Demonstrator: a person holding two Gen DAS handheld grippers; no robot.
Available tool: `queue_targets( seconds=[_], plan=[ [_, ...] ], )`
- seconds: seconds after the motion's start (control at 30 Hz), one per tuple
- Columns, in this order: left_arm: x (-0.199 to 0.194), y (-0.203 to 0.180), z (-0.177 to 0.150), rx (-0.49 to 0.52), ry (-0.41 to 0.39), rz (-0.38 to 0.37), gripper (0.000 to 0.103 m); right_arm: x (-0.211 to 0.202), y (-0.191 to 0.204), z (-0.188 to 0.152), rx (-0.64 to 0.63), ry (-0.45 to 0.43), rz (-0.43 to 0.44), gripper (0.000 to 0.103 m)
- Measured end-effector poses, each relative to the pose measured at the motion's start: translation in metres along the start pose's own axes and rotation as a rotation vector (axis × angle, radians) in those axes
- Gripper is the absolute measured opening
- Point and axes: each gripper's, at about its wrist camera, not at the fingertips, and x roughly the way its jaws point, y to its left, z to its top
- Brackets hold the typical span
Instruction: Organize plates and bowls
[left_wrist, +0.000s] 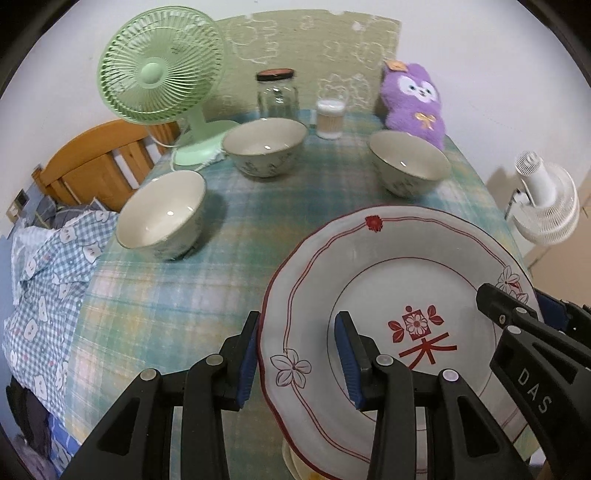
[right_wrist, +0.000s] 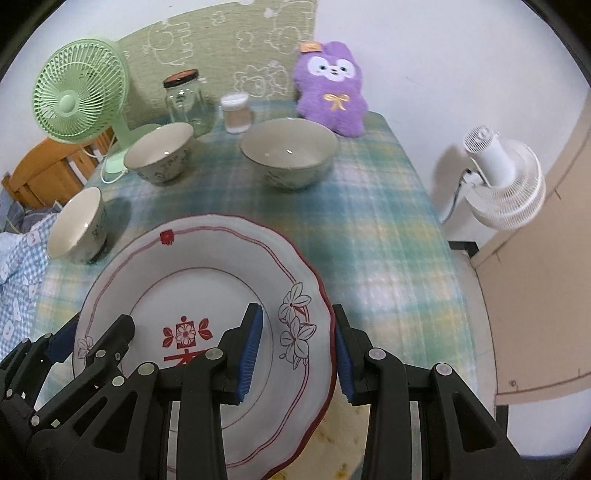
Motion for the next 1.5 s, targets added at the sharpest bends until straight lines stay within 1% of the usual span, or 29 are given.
queue_targets(
  seconds=[0.3, 0.63, 0.83, 1.1, 1.2, 1.33, 1.4, 1.47, 1.5],
  plan=[
    [0.004, -0.024, -0.029, 0.075, 0.034, -0.039, 0.040, 0.003, -0.024, -0.036, 0.056, 0.044, -0.049, 0.040],
    [0.012, -0.034, -0.049, 0.133, 0.063, -0.026, 0.040, 0.014, -0.030, -0.064, 0.072, 0.103, -0.054, 0.040],
    [0.015, -0.035, -0.056, 0.152, 0.080, -0.018, 0.040, 0.020, -0.030, -0.071, 0.077, 0.126, -0.050, 0.040],
    [0.016, -0.041, -0.058, 0.164, 0.074, 0.006, 0.040, 0.020, -0.028, -0.073, 0.056, 0.116, -0.069, 0.040],
    [0.017, -0.046, -0.060, 0.198, 0.073, 0.034, 0.041, 0.020, -0.026, -0.074, 0.040, 0.115, -0.076, 0.040],
    [0.018, -0.048, -0.061, 0.209, 0.070, 0.039, 0.042, 0.020, -0.025, -0.074, 0.034, 0.113, -0.085, 0.040],
    [0.018, -0.049, -0.061, 0.218, 0.071, 0.036, 0.044, 0.020, -0.024, -0.074, 0.028, 0.116, -0.087, 0.041],
    [0.018, -0.052, -0.062, 0.225, 0.077, 0.034, 0.050, 0.021, -0.022, -0.073, 0.023, 0.122, -0.088, 0.043],
    [0.018, -0.052, -0.062, 0.224, 0.079, 0.033, 0.051, 0.021, -0.022, -0.073, 0.020, 0.124, -0.094, 0.043]
  ],
)
